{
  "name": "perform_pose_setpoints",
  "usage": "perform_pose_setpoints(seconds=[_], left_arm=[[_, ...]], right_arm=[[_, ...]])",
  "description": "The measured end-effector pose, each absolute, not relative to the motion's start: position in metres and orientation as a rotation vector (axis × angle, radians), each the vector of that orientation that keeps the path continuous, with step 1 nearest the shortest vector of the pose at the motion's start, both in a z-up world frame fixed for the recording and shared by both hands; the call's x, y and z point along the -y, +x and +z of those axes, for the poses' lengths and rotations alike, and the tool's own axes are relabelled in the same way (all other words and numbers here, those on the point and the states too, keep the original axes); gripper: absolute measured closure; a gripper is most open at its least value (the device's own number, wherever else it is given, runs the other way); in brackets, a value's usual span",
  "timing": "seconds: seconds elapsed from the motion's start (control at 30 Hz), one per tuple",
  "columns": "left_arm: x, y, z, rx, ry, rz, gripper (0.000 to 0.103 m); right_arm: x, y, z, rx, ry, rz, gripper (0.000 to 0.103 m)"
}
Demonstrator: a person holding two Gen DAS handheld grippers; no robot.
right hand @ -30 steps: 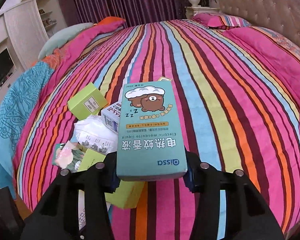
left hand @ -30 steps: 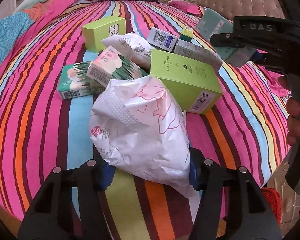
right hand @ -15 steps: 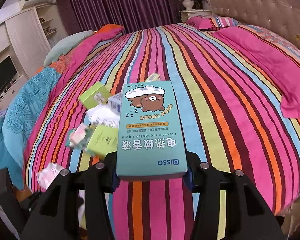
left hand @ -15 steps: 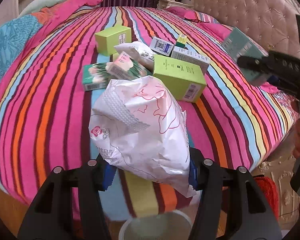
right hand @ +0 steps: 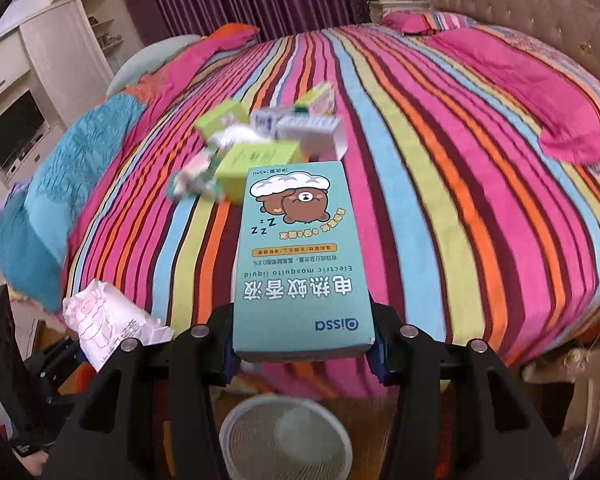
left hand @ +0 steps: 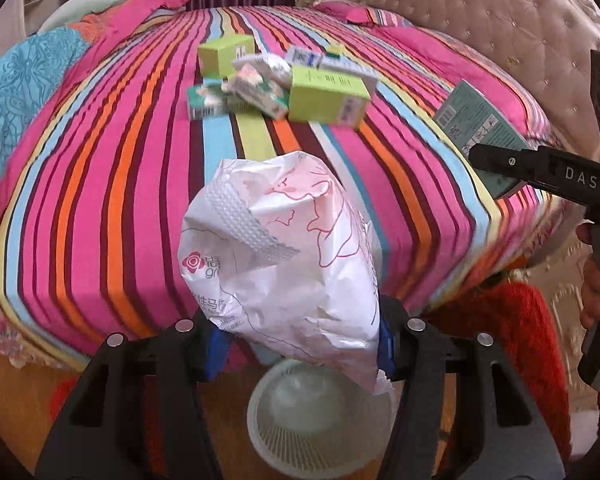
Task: Collect trash
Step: 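Carry the white packet and teal box over the wastebasket with both tools, then open both tools to drop the packet and box into the wastebasket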
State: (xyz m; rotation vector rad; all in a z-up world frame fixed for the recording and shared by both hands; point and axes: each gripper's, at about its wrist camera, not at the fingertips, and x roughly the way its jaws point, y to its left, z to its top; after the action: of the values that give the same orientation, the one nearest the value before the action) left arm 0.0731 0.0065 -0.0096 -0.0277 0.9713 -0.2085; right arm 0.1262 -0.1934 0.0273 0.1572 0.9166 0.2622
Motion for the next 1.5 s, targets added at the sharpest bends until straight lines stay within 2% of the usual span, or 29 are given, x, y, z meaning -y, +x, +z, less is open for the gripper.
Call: perform_pose_setpoints(seconds=[0.3,0.53,1.13,1.5], left_arm=[[-0.010,0.030,-0.043,-1.052,-0.020,-0.206,0.047],[-0.010,0.022,-0.073,-1.142,-0.007,-0.182,0.047],[0.005,0.041,-0.168,-1.543,0.018,-0.207,0.047],[0.010,0.056,-0.215,-1.736,0.017,-0.175,0.045]], right_arm=[[0.179,0.073,-0.014,-1.035,0.172,0.267,0.056],[0.167,0.053,-0.058,-1.206,0.178,0.274,0.056],[0.159,0.072,-0.162,-1.669,0.288,0.254,0.056],[0.158,0.076,-0.204,-1.801,0.389,0.192,0.056]])
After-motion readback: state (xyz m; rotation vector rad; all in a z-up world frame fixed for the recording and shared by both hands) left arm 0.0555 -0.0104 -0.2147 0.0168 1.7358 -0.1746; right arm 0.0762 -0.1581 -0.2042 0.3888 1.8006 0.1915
